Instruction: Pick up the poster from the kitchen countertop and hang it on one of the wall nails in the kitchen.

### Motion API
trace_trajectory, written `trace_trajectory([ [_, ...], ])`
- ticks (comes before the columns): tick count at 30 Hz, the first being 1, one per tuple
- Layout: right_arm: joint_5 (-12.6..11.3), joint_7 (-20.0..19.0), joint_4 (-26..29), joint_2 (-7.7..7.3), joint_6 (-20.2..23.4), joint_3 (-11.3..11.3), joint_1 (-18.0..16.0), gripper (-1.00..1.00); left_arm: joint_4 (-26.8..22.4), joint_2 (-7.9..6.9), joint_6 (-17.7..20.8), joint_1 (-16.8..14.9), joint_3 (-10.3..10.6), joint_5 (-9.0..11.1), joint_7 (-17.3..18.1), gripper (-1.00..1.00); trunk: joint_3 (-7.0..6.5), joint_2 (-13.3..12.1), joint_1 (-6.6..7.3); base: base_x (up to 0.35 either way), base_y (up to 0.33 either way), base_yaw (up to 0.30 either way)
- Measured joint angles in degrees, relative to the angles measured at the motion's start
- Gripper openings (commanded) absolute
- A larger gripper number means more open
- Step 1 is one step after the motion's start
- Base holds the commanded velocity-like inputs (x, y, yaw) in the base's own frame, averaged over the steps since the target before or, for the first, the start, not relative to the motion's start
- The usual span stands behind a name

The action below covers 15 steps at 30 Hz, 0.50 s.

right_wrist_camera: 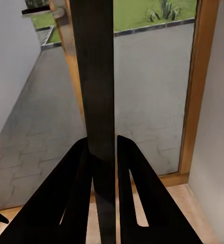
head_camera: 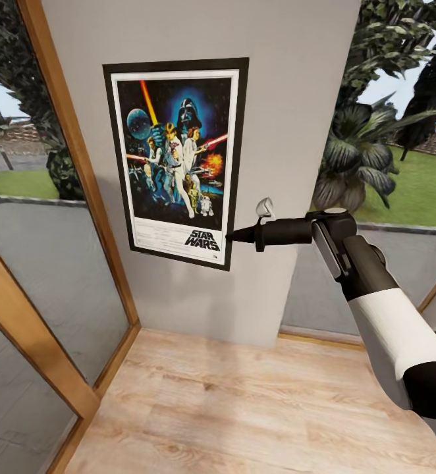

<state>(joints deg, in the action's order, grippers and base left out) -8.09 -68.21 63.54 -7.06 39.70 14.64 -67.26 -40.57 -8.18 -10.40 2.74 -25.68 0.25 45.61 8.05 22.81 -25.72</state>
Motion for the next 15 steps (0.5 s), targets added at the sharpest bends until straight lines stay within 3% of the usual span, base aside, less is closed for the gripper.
trace_trajectory([
  [15, 0.0, 0.0, 0.02, 0.0, 0.0, 0.0, 0.0, -1.0, 0.0, 0.0, 0.0, 0.0, 0.0, 0.0, -0.05, 1.0, 0.0, 0.0, -0.02, 0.17, 0.0, 0.0],
])
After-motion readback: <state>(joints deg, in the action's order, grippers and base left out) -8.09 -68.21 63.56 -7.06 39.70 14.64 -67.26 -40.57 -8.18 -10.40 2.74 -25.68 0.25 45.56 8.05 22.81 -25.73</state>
